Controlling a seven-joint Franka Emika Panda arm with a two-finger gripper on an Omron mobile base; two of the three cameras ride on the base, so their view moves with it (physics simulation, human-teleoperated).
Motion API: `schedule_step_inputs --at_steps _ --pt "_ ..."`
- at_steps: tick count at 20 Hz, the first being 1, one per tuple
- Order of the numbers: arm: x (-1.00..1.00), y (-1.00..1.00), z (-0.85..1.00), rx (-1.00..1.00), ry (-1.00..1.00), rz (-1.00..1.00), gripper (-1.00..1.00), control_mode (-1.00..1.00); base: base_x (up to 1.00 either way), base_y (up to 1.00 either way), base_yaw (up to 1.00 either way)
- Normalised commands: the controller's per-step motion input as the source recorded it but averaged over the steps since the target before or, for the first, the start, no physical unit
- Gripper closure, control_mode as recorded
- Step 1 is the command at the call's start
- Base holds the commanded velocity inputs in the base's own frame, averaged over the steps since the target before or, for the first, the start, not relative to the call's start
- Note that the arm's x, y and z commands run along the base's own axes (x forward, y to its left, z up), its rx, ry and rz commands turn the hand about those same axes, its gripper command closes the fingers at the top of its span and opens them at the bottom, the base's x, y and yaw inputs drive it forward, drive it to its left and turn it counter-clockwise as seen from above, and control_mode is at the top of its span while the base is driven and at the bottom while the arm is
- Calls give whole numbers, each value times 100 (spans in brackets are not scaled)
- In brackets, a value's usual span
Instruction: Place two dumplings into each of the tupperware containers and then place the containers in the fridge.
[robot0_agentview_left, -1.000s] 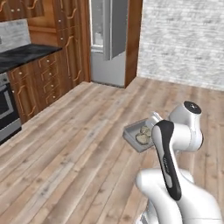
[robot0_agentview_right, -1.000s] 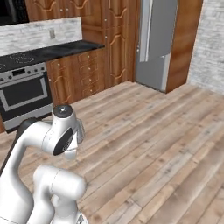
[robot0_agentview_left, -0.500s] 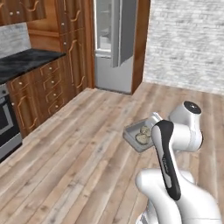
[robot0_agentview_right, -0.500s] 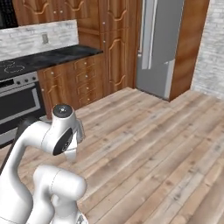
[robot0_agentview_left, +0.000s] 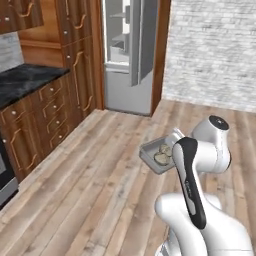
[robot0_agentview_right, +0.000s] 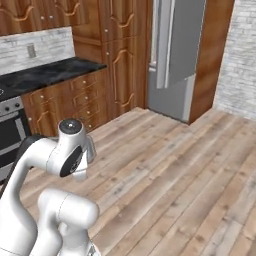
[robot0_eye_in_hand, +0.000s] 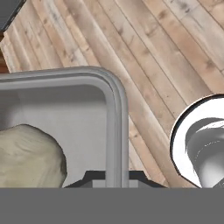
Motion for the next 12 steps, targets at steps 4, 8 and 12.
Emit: schedule_step_inputs --at_steps 4,8,12 --pt "0 0 0 0 0 0 100 100 100 46 -31" --pt "0 0 0 0 0 0 100 100 100 83 -24" --pt "0 0 0 0 0 0 100 100 100 80 -20"
